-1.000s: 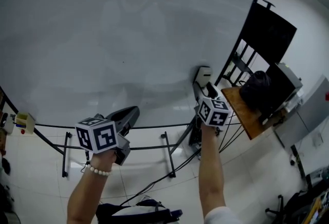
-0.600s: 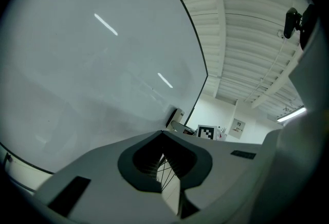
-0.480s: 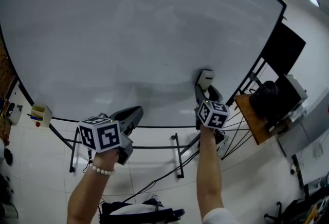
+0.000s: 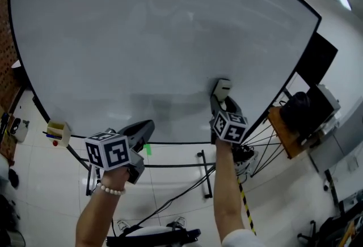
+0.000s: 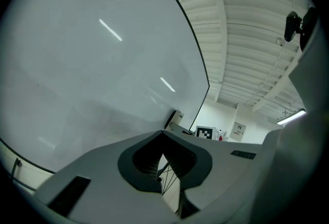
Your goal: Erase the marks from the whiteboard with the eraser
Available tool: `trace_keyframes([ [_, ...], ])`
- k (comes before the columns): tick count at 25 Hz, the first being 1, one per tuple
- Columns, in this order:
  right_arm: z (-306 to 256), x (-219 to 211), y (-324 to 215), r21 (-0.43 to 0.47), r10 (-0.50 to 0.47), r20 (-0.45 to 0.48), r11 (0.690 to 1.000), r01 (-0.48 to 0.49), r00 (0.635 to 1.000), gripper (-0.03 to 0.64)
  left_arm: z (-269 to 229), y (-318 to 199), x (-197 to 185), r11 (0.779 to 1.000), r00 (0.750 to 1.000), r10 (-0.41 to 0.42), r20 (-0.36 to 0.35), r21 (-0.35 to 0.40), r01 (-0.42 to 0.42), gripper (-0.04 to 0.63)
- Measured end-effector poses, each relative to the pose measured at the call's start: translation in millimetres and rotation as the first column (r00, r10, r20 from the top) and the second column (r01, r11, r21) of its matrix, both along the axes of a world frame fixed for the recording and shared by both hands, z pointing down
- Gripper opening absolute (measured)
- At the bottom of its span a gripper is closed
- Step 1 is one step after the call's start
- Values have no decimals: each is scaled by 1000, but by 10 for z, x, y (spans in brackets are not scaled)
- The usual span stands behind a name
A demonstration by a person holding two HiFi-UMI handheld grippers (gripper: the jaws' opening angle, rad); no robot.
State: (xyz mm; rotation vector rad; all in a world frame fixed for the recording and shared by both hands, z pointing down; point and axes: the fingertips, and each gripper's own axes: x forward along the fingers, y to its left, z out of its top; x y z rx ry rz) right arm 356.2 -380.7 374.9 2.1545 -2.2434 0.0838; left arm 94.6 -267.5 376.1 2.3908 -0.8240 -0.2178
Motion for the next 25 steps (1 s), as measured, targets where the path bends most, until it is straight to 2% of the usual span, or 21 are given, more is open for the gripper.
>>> trace_keyframes([
  [7,-38,-725,-22,-8,4,-5,1000,-4,1000,249,-12,5,-632,1000,1000,8,-5,-2,-8,-5],
  [15,-69,-1546,-44,-5,3,11,1000,-3,1000,250,-53,93,-1316,1000,999,23,26,8,-23,-5],
  [19,-70,-1910,-69,-3,10,-8,1000,-10,1000,250,-127,60,-1565,1000,1000,10,13,16,-11,-5],
  [25,-87,-2149,-78,-20,39,-26,999,-40,999,250,-214,-36,-1719,999,999,-47,-10,22,47,-5],
])
